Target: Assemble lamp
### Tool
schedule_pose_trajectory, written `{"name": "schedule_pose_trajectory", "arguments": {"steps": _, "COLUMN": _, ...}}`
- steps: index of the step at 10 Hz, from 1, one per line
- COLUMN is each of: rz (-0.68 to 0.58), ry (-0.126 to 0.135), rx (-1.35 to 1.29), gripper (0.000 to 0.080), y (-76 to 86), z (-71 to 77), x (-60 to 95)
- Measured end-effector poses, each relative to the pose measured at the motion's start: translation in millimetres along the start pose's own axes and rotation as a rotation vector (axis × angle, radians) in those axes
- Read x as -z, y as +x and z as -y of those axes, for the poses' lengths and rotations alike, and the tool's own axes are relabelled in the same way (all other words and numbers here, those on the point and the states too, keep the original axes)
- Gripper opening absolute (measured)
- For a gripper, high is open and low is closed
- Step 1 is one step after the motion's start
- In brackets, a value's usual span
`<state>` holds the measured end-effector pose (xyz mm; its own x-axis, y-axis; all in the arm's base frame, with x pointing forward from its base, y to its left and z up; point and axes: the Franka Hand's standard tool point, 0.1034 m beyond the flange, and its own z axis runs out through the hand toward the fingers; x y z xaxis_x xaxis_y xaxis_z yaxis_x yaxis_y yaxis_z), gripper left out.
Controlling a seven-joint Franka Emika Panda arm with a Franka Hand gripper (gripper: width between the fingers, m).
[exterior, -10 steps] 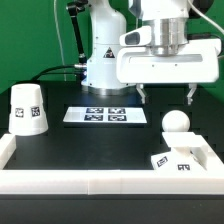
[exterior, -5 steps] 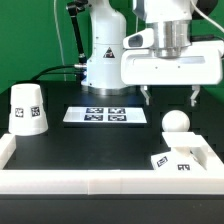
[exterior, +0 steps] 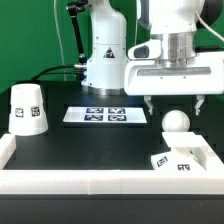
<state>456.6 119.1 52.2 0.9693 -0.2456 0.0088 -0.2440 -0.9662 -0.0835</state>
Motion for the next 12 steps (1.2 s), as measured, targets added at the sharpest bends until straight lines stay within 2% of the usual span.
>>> {"name": "schedule_pose_trajectory", "arguments": {"steps": 1, "rz": 0.078, "ry": -0.015, "rx": 0.015, "gripper": 0.0700, "y": -2.0, "z": -3.3, "x": 0.7}}
{"name": "schedule_pose_trajectory", "arguments": {"steps": 5, "rz": 0.323, "ry": -0.040, "rx": 0.053, "gripper": 0.0700, "y": 0.5, "z": -1.4, "x": 4.6}}
{"name": "schedule_pose_trajectory", "arguments": {"steps": 7, "rz": 0.419, "ry": -0.026, "rx": 0.067, "gripper": 0.0700, "y": 7.6, "z": -0.3, "x": 4.4}}
{"name": "schedule_pose_trajectory", "arguments": {"steps": 10, "rz": 0.610, "ry": -0.046, "rx": 0.056, "gripper": 0.0700, "y": 0.3, "z": -4.6, "x": 3.6}}
{"name": "schedule_pose_trajectory", "arguments": {"steps": 12, "rz": 0.633, "ry": -0.050, "rx": 0.059, "gripper": 0.0700, "y": 2.4, "z": 5.0, "x": 0.8}}
